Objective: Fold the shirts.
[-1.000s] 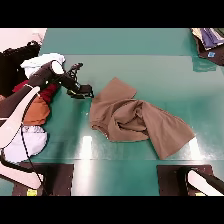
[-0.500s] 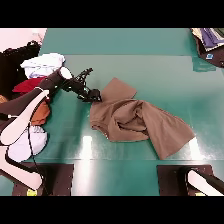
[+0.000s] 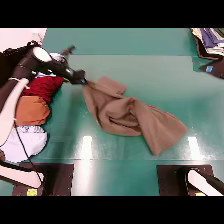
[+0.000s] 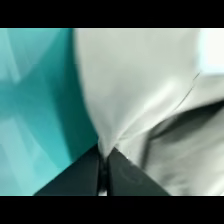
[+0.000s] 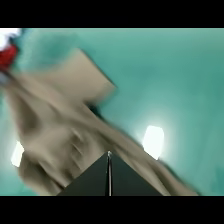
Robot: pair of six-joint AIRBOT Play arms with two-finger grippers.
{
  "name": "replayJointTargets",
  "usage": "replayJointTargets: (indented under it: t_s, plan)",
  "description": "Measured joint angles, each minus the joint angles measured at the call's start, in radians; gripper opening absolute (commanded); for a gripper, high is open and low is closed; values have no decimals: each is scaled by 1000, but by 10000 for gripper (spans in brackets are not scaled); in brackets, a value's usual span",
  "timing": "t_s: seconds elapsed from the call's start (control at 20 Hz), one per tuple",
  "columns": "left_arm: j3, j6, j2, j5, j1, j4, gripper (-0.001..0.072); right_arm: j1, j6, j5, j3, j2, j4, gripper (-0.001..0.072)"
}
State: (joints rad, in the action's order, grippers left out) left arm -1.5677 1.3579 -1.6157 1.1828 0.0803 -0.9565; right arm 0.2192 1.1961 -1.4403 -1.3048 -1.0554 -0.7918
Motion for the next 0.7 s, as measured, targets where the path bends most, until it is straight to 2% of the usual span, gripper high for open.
replayJointTargets:
  t_s: [0.05, 0.1, 0.15, 0.3, 0.5, 0.7]
  plan:
    - [-15, -3, 22, 4, -19, -5, 25, 6, 3, 3, 58, 11, -52, 151]
    - [-27, -10, 43, 8, -36, -7, 26, 10, 6, 15, 117, 20, -94, 421]
    - [-35, -15, 57, 12, -47, -11, 26, 14, 6, 31, 183, 27, -126, 530]
    - [-42, -24, 79, 28, -65, -26, 26, 10, 9, 76, 348, 8, -172, 511]
    - [-40, -29, 88, 35, -73, -34, 26, -54, 11, 136, 475, -105, -150, 502]
    - [-39, -29, 90, 40, -75, -38, 26, -148, 10, 186, 487, -236, -128, 410]
